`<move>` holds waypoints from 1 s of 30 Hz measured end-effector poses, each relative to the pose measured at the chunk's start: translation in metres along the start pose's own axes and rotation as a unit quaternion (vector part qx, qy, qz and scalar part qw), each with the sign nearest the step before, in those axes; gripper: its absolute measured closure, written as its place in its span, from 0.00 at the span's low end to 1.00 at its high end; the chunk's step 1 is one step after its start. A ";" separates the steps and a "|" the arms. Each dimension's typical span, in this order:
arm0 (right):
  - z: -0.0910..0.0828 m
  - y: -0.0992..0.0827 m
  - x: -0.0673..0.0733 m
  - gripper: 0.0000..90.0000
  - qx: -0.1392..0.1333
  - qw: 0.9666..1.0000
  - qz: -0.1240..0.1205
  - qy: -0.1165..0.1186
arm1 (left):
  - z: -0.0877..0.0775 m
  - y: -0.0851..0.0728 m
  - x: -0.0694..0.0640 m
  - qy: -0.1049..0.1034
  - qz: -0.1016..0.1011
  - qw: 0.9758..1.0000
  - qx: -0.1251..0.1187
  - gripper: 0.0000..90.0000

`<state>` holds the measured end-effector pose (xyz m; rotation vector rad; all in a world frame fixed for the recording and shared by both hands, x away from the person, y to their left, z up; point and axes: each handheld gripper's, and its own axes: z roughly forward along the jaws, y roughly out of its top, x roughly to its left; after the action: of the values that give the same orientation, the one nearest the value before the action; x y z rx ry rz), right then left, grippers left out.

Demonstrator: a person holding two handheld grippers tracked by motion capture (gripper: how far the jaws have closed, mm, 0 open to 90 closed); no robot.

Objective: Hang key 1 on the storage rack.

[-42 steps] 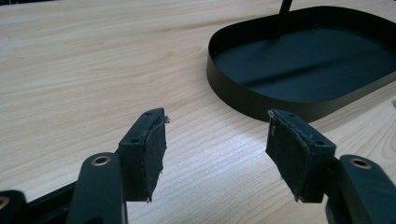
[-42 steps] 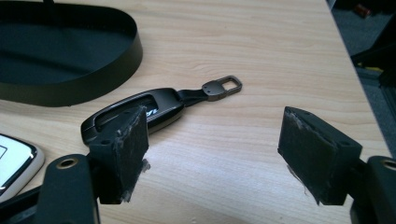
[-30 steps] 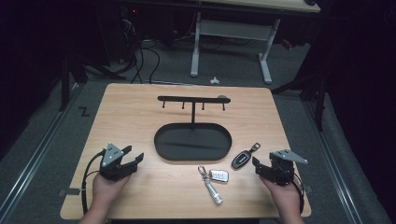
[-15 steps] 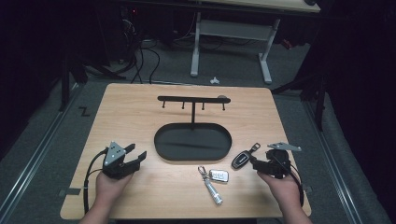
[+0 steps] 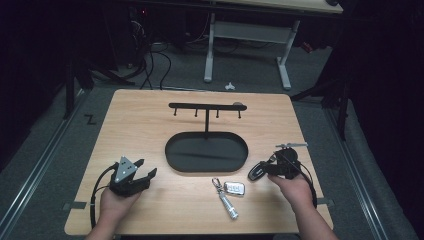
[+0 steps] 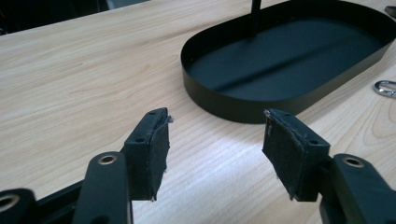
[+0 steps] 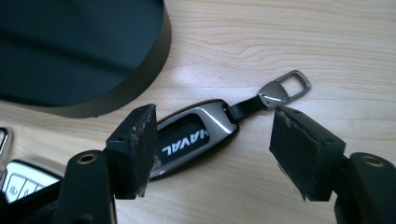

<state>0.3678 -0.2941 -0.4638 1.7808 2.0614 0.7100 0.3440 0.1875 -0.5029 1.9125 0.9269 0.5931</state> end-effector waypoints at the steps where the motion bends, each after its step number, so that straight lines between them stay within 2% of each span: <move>1: 0.004 0.002 0.001 0.36 0.007 1.000 0.002 0.000 | -0.003 -0.002 0.001 0.002 -0.003 1.000 0.001 0.46; 3: 0.012 0.003 0.000 0.36 0.019 1.000 0.011 -0.003 | -0.004 -0.003 0.002 0.003 -0.006 1.000 0.003 0.46; 8: 0.029 -0.001 -0.007 0.32 0.031 0.998 0.049 0.001 | 0.001 -0.005 0.005 0.003 -0.010 1.000 0.014 0.46; 14: 0.037 0.000 -0.009 0.28 0.029 0.997 0.073 -0.003 | 0.000 -0.006 0.004 0.003 -0.002 1.000 0.017 0.46; 18: 0.042 0.004 -0.004 0.27 0.032 0.997 0.077 -0.005 | -0.001 -0.006 0.006 0.002 -0.008 1.000 0.015 0.46; 23: 0.046 0.005 -0.001 0.27 0.036 0.996 0.077 -0.008 | 0.000 -0.007 0.006 0.001 -0.003 1.000 0.018 0.45; 30: 0.045 -0.001 -0.002 0.29 0.058 0.997 0.059 -0.006 | 0.000 -0.007 0.003 -0.001 0.004 1.000 0.022 0.45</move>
<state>0.3920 -0.2888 -0.5015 1.9785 2.0407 0.6210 0.3428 0.1920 -0.5085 1.9567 0.9391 0.5807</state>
